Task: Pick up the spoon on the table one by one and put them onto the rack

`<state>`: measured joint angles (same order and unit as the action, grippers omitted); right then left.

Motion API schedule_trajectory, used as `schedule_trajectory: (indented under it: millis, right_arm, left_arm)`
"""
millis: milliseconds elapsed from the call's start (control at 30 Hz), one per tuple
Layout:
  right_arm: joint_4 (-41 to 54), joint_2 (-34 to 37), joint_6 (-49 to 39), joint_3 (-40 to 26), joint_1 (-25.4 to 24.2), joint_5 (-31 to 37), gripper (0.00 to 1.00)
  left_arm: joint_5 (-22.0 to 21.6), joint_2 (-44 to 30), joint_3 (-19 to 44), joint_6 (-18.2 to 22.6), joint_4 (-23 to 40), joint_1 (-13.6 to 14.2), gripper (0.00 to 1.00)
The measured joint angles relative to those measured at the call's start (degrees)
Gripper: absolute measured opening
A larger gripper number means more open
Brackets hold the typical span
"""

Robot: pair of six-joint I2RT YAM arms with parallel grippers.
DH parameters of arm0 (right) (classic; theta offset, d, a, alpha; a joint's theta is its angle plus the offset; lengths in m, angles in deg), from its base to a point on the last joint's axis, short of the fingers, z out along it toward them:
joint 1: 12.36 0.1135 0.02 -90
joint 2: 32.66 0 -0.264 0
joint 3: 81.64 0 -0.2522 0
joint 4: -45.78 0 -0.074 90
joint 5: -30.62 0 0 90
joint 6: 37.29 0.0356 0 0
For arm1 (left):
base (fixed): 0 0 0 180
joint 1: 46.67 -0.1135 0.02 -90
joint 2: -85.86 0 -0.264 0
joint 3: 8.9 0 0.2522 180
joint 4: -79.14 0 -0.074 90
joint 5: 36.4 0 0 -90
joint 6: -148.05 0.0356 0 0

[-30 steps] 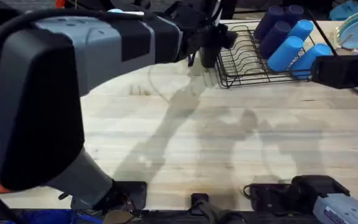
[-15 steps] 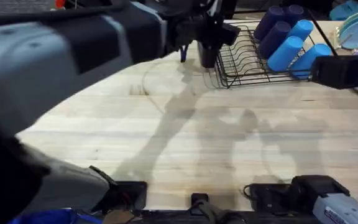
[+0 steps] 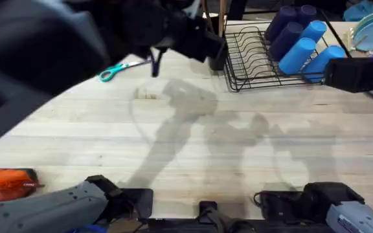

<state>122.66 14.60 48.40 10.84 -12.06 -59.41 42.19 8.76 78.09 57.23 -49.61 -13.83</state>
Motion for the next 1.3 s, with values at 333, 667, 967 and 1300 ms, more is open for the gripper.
schedule_trajectory:
  millis: [333, 667, 967, 1300]
  right_arm:
    - [0.0, 0.0, 0.0, 0.0, 0.0, 0.0, 0.995]
    - [0.4, 0.0, 0.0, 0.0, 0.0, 0.0, 0.995]
    - [0.4, 0.0, 0.0, 0.0, 0.0, 0.0, 0.995]
    - [0.3, 0.0, 0.0, 0.0, 0.0, 0.0, 0.995]
  left_arm:
    - [-5.0, 13.0, 0.0, 0.0, 9.6, 0.0, 0.995]
    - [-7.7, 22.4, 0.0, -0.2, 19.6, 0.0, 0.995]
    - [-10.2, 27.4, 0.0, -3.3, 27.2, 0.0, 0.994]
    - [-10.9, 27.9, 0.0, -8.3, 31.8, 0.0, 0.994]
